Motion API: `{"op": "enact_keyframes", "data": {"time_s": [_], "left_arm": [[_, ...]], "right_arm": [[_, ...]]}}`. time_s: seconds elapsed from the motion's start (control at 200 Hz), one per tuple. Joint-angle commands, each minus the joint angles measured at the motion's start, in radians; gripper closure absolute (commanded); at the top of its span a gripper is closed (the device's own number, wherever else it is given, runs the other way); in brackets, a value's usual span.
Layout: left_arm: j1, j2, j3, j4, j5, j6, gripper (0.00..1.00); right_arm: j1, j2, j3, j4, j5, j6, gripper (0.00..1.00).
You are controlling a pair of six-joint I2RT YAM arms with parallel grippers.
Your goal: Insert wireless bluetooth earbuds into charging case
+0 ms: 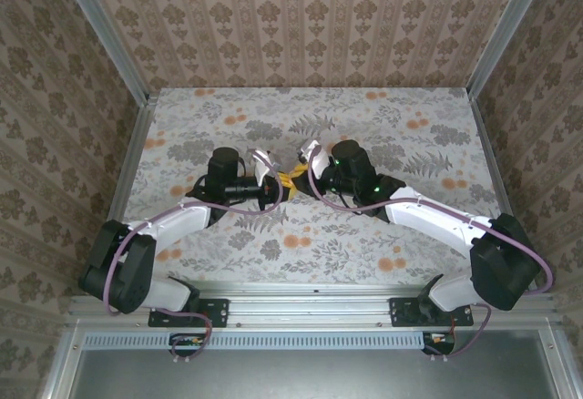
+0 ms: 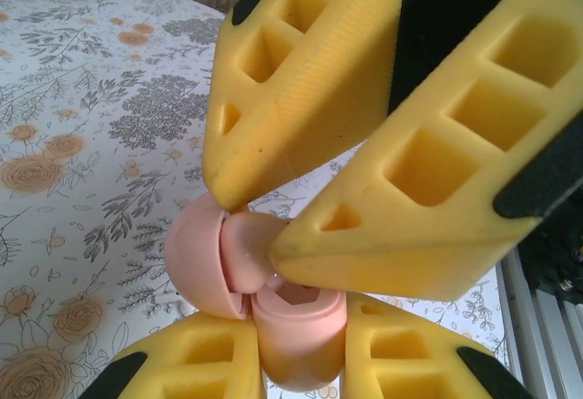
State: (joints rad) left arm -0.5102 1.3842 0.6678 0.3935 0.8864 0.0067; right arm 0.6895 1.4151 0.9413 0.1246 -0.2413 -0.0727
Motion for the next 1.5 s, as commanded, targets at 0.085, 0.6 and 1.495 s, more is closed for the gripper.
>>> {"op": "enact_keyframes", "data": {"time_s": [0.085, 0.6, 1.495], "left_arm": [[-0.007, -0.041, 0.03, 0.033, 0.019, -0.005, 0.81], [-0.008, -0.073, 0.003, 0.004, -0.003, 0.068, 0.81], [-0.045, -0.122, -0.025, -0.122, -0.102, 0.298, 0.81]], "right_arm": [[0.008, 0.001, 0.014, -0.014, -0.027, 0.006, 0.69], [-0.06, -0.132, -0.019, 0.012, -0.175, 0.149, 0.6], [-0.105, -0.061, 0.131, -0.282, -0.361, 0.54, 0.66]]}}
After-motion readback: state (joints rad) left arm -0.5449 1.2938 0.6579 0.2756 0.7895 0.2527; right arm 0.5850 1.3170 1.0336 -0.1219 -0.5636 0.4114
